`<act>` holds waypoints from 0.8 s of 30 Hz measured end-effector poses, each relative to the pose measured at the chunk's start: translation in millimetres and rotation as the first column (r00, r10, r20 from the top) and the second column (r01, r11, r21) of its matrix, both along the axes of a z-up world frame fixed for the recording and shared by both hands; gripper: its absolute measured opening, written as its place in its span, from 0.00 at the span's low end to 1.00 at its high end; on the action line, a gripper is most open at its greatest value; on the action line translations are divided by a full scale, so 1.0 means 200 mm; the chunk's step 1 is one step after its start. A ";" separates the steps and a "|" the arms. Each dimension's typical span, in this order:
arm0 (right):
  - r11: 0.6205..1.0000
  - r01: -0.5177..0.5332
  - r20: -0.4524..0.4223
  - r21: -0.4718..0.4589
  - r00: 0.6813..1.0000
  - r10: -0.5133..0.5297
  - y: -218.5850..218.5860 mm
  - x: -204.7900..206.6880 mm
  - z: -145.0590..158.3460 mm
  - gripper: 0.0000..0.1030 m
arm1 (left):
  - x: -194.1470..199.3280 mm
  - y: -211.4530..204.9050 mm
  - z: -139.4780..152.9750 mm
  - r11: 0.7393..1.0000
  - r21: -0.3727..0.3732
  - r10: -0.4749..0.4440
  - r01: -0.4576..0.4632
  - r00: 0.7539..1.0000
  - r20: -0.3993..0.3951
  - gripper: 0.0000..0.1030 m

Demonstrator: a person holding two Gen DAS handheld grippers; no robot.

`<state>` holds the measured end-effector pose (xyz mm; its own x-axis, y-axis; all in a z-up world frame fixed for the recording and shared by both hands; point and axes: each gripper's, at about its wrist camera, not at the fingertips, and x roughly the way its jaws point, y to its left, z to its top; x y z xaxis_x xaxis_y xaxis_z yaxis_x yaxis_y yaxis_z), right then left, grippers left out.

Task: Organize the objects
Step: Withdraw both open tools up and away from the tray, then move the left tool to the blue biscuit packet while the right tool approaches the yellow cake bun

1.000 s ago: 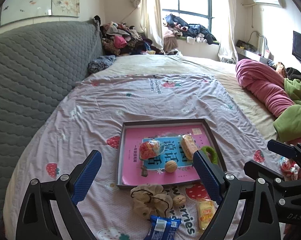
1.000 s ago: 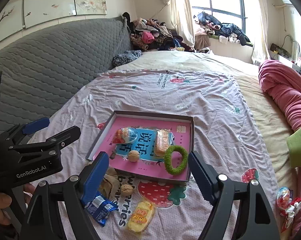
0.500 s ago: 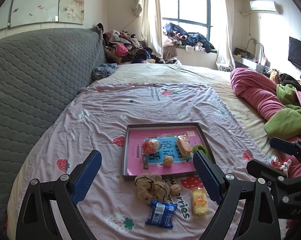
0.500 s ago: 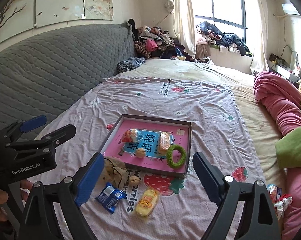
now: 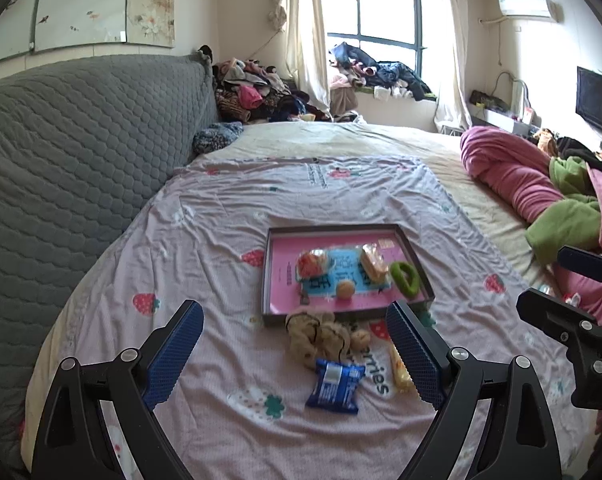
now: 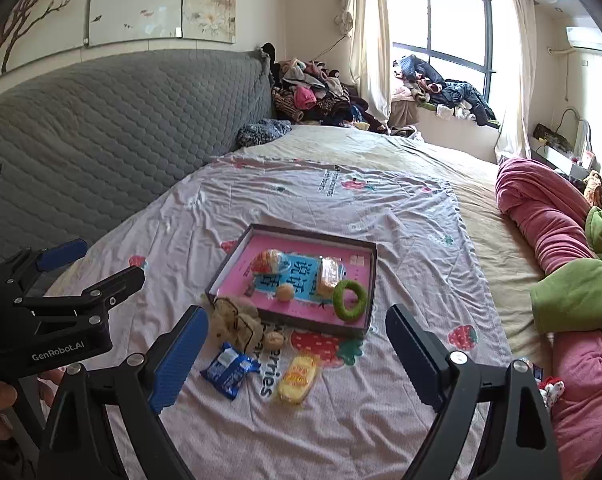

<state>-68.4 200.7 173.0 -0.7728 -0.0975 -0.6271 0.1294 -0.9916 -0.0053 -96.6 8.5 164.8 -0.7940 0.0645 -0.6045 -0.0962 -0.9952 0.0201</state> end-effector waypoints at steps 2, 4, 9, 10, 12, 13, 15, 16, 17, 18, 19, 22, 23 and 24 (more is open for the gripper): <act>1.000 -0.001 0.010 0.001 1.000 0.001 -0.01 0.02 -0.03 0.88 | 0.03 0.00 -0.04 1.000 -0.002 -0.004 0.004 1.000 0.009 0.91; 1.000 -0.001 0.025 0.005 1.000 0.001 -0.01 0.04 -0.07 0.88 | 0.05 0.01 -0.07 1.000 -0.009 -0.008 0.008 1.000 0.015 0.91; 1.000 0.005 0.060 0.009 0.998 -0.006 -0.02 0.09 -0.18 0.88 | 0.08 0.02 -0.19 1.000 -0.006 -0.015 0.016 0.999 0.052 0.91; 1.000 0.009 0.068 0.009 0.998 -0.009 -0.02 0.09 -0.19 0.88 | 0.09 0.03 -0.22 1.000 -0.011 -0.017 0.017 0.998 0.059 0.91; 1.000 0.009 0.080 0.006 0.997 -0.010 -0.02 0.11 -0.24 0.88 | 0.09 0.03 -0.28 1.000 -0.018 -0.019 0.020 0.997 0.078 0.91; 1.000 0.009 0.088 0.004 0.996 -0.009 -0.01 0.11 -0.26 0.88 | 0.09 0.04 -0.31 1.000 -0.018 -0.023 0.025 0.996 0.089 0.91; 1.000 0.010 0.103 0.009 0.995 -0.011 -0.02 0.11 -0.30 0.88 | 0.09 0.04 -0.36 1.000 -0.019 -0.023 0.025 0.995 0.101 0.91; 1.000 0.009 0.109 0.011 0.994 -0.010 -0.02 0.12 -0.32 0.88 | 0.09 0.04 -0.40 0.999 -0.023 -0.023 0.026 0.993 0.113 0.91; 1.000 0.009 0.115 0.013 0.993 -0.011 -0.02 0.11 -0.35 0.88 | 0.09 0.04 -0.42 0.999 -0.023 -0.024 0.027 0.993 0.119 0.91; 1.000 0.010 0.124 0.013 0.992 -0.012 -0.02 0.11 -0.37 0.88 | 0.09 0.05 -0.45 0.999 -0.026 -0.025 0.029 0.992 0.126 0.91; 1.000 0.009 0.132 0.012 0.991 -0.011 -0.03 0.11 -0.39 0.88 | 0.09 0.05 -0.48 0.999 -0.028 -0.025 0.029 0.991 0.134 0.91; 1.000 0.013 0.146 0.013 0.989 -0.015 -0.02 0.09 -0.44 0.88 | 0.08 0.06 -0.53 0.999 -0.035 -0.031 0.037 0.988 0.149 0.91; 1.000 0.012 0.151 0.011 0.988 -0.014 -0.02 0.08 -0.46 0.88 | 0.08 0.06 -0.55 0.999 -0.036 -0.033 0.039 0.988 0.150 0.91; 1.000 0.014 0.155 0.008 0.988 -0.015 -0.02 0.08 -0.47 0.88 | 0.08 0.07 -0.57 0.998 -0.038 -0.037 0.043 0.988 0.152 0.91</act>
<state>-53.4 196.8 79.0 -0.6676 -0.0824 -0.7400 0.1151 -0.9933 0.0068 -81.6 21.9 51.8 -0.6905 0.0669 -0.7202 -0.1409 -0.9891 0.0432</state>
